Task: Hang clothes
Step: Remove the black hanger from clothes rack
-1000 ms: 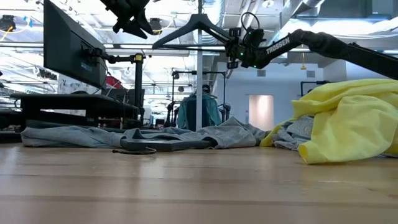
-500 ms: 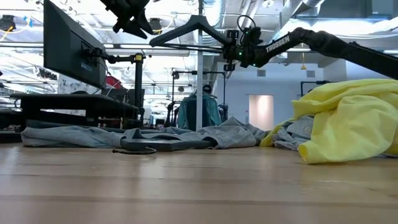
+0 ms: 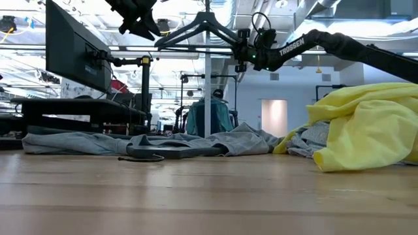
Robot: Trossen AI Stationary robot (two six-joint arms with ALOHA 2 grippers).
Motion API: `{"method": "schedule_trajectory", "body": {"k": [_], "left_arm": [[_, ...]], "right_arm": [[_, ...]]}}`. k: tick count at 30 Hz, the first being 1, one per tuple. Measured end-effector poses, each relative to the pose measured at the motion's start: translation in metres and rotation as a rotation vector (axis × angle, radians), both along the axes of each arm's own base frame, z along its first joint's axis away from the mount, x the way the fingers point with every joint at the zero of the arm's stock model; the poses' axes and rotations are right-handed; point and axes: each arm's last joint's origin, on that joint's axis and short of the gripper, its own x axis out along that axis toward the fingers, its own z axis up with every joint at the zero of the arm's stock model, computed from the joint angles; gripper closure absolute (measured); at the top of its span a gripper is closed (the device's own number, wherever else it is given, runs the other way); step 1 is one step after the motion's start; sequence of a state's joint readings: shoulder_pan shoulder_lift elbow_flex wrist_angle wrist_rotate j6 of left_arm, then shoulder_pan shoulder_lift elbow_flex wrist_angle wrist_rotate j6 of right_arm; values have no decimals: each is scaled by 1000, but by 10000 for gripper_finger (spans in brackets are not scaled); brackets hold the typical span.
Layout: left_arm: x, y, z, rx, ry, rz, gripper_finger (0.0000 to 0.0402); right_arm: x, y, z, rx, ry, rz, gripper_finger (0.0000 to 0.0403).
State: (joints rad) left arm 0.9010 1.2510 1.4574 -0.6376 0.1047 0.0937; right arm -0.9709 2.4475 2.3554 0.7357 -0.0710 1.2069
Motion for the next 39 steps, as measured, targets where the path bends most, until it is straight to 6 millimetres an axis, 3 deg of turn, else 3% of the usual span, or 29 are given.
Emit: {"method": "schedule_trajectory", "body": {"k": [18,28,39], "left_arm": [[0,0,0,-1,-1,1,228],[0,0,0,-1,-1,0,228],[0,0,0,8,10,-6,228]], "right_arm": [[-9,-9,-3,88,-33,-38,387],[-8,-8,-3,77,-5,-64,321],[-4,-7,-5,9,121,25,286]]}}
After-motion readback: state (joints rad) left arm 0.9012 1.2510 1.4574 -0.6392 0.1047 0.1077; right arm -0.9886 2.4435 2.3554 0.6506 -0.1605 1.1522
